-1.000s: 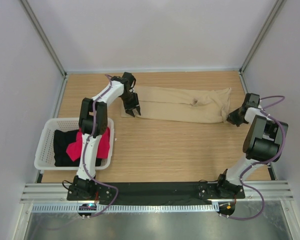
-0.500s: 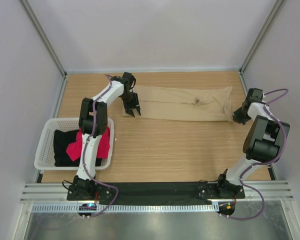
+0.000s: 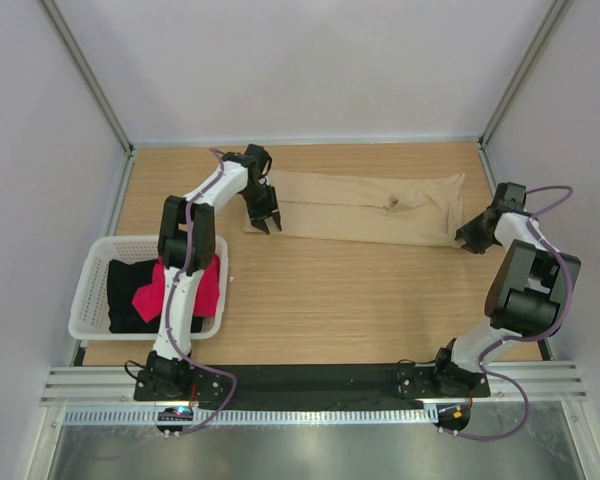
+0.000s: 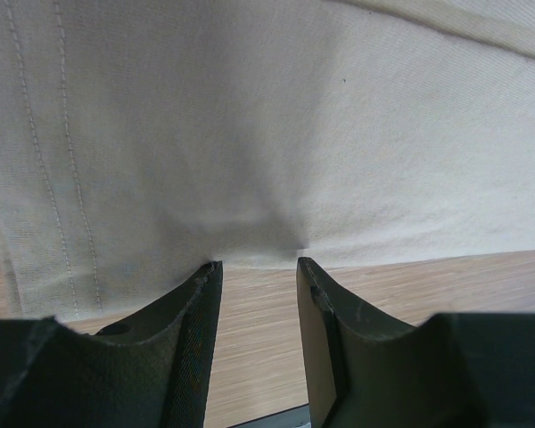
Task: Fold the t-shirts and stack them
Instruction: Fold the tshirt
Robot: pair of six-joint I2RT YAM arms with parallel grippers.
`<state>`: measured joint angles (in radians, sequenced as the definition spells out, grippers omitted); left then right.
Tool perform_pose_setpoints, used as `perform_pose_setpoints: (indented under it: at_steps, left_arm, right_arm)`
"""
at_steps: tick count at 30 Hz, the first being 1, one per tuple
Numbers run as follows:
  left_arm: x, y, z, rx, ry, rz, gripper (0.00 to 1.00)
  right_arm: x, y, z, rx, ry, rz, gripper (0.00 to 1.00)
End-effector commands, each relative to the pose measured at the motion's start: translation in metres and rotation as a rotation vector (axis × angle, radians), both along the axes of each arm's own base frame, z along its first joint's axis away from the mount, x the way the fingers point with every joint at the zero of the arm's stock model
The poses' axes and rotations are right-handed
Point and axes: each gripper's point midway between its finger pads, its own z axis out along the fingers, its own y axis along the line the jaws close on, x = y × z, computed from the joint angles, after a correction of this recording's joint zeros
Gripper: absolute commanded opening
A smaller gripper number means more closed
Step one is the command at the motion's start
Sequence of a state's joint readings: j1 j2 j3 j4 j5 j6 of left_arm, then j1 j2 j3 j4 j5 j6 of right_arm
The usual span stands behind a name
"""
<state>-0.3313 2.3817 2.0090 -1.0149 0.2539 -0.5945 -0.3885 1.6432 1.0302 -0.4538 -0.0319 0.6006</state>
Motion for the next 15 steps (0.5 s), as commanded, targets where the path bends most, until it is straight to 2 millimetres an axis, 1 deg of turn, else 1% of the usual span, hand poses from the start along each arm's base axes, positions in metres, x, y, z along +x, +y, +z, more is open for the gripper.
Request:
perform_pose_setpoints:
  at_steps: [1, 5, 9, 12, 15]
  left_arm:
    - [-0.003, 0.02, -0.056, 0.109, 0.044, -0.011, 0.41]
    - [-0.003, 0.021, -0.056, 0.11, 0.046, -0.009, 0.41]
    - [0.0, 0.02, -0.054, 0.109, 0.041, -0.011, 0.41]
    - [0.001, 0.02, -0.055, 0.11, 0.041, -0.009, 0.41]
    - [0.0, 0.022, -0.057, 0.117, 0.047, -0.007, 0.41]
  right_arm:
    - [0.014, 0.005, 0.005, 0.031, -0.073, 0.023, 0.35]
    - [0.019, 0.006, -0.001, 0.046, -0.083, 0.024, 0.35]
    - [0.022, 0.006, -0.015, 0.061, -0.061, 0.018, 0.36]
    - [0.024, 0.003, -0.021, 0.056, -0.057, 0.014, 0.37]
    - [0.026, 0.0, -0.024, 0.046, -0.047, 0.015, 0.35]
